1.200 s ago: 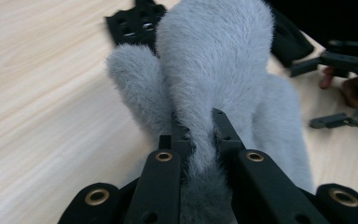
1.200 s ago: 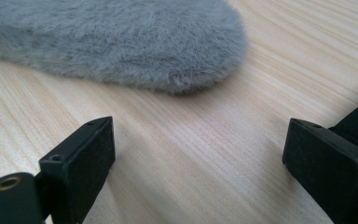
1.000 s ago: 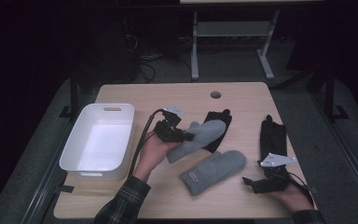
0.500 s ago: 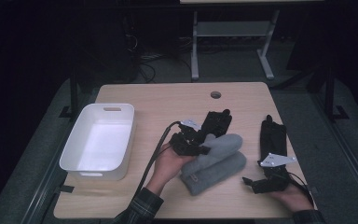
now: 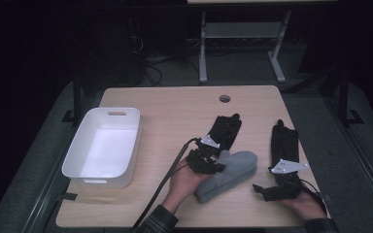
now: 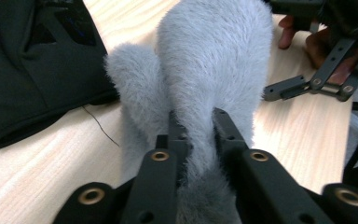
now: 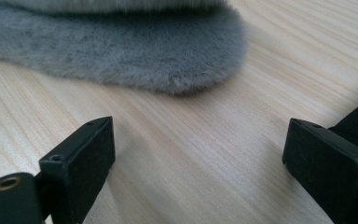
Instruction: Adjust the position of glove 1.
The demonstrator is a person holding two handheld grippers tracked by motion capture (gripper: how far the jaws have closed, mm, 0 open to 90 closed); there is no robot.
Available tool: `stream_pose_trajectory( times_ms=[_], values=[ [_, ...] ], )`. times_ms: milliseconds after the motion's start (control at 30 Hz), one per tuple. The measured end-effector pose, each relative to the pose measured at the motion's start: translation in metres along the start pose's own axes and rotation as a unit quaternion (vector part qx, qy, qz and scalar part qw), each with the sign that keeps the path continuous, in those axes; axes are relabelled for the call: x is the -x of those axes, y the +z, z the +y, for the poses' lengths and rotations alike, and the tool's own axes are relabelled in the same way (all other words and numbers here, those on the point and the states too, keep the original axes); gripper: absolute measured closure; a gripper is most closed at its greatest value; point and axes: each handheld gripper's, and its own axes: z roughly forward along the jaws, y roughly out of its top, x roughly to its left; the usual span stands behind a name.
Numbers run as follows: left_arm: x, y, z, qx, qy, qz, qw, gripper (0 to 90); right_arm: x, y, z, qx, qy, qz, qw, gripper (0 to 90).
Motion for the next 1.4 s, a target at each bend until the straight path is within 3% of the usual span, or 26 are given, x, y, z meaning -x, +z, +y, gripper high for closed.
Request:
stream_pose_trajectory(
  times_ms=[33, 67, 167, 333, 433, 533, 667, 833, 1100, 1400],
  values=[
    [0.0, 0.001, -0.001, 0.0, 0.003, -0.001, 1.0, 70.9, 0.0, 0.0, 0.0, 0.0, 0.0, 0.0, 1.0, 8.9],
    [0.0, 0.001, -0.001, 0.002, 0.006, -0.002, 1.0, 70.9, 0.0, 0.0, 0.0, 0.0, 0.0, 0.0, 1.0, 8.9],
    [0.0, -0.003, 0.002, 0.0, 0.023, -0.003, 0.9997, 48.6, 0.0, 0.0, 0.0, 0.0, 0.0, 0.0, 1.0, 8.9],
    [0.001, -0.013, 0.011, 0.011, 0.043, -0.009, 0.999, 37.0, 0.0, 0.0, 0.0, 0.0, 0.0, 0.0, 1.0, 8.9],
    [-0.004, -0.023, 0.018, 0.025, 0.051, -0.013, 0.9983, 34.4, 0.0, 0.0, 0.0, 0.0, 0.0, 0.0, 1.0, 8.9],
    [-0.012, -0.03, 0.025, 0.027, 0.065, -0.003, 0.9975, 30.5, 0.0, 0.0, 0.0, 0.0, 0.0, 0.0, 1.0, 8.9],
    [-0.03, -0.031, 0.03, 0.036, 0.06, -0.003, 0.9976, 24.2, 0.0, 0.0, 0.0, 0.0, 0.001, 0.0, 1.0, 8.9],
    [-0.046, -0.017, 0.029, 0.019, 0.046, -0.033, 0.9982, 17.4, 0.0, 0.0, 0.0, 0.0, 0.001, 0.0, 1.0, 8.9],
    [-0.041, 0.007, 0.021, -0.021, 0.053, -0.044, 0.9974, 15.0, 0.0, 0.0, 0.0, 0.0, 0.001, 0.0, 1.0, 8.9],
    [-0.034, 0.024, 0.009, -0.053, 0.064, -0.026, 0.9962, 13.1, 0.0, 0.0, 0.0, -0.001, 0.001, 0.0, 1.0, 8.9]
  ],
)
